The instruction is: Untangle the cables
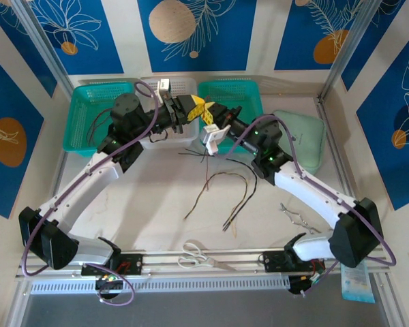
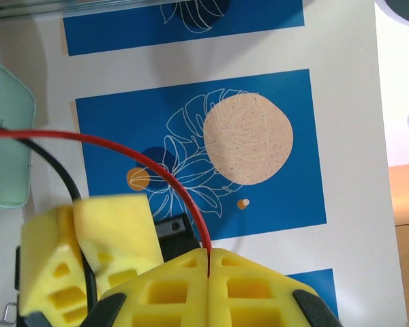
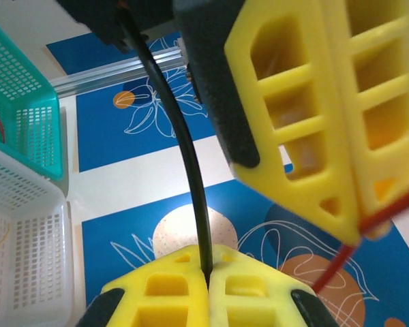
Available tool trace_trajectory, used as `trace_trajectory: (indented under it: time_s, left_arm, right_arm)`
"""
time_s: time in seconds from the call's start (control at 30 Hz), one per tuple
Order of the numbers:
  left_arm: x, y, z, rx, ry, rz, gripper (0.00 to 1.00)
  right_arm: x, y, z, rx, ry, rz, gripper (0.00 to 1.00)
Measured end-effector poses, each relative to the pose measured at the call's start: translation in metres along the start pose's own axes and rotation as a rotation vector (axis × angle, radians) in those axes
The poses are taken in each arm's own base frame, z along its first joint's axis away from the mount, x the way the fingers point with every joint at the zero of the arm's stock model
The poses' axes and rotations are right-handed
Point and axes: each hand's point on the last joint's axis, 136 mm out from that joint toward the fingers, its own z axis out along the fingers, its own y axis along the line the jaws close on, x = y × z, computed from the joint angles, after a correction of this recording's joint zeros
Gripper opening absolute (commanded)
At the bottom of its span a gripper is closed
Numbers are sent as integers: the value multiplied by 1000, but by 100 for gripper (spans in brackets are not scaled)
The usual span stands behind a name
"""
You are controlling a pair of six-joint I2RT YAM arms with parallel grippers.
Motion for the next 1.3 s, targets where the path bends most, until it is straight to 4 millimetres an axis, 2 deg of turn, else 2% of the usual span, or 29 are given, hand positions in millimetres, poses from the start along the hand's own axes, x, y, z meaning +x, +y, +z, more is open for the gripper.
trace_trajectory:
  time_s: [0.17,0.3,0.43,0.57,0.67,0.8,0.9,1.07,1.2,1.27,1.3]
  left_arm:
    - [-19,-1,-8,-3,-35,8,0]
    - [-31,3,-11,-12,-51,8,0]
    - [-34,14,-10,-43,-51,34,0]
    - [-39,21,-15,-85,-74,87,0]
    - [-40,31,-22,-144,-98,136,0]
    - [-40,39,-36,-227,-131,206,0]
    - [-43,36,-50,-258,-170,256,0]
    - [-52,38,-75,-291,-250,299,0]
    - [-58,50,-86,-323,-284,299,0]
    - [-57,53,-86,-327,-273,299,24]
    - [-56,54,-83,-323,-261,304,29]
  right_arm:
    - [-22,2,-35,-30,-16,14,0]
    - [-34,-14,-61,-9,-14,69,0]
    - [-33,-32,-78,28,41,243,0]
    - [-20,-50,-90,93,114,429,0]
    - [1,-66,-105,163,186,583,0]
    - [28,-94,-131,287,260,779,0]
    - [41,-109,-150,374,294,890,0]
    - [56,-118,-176,466,353,997,0]
    - [64,-119,-190,485,396,1050,0]
    - [62,-122,-193,473,393,1075,0]
    - [59,-125,-194,465,384,1088,0]
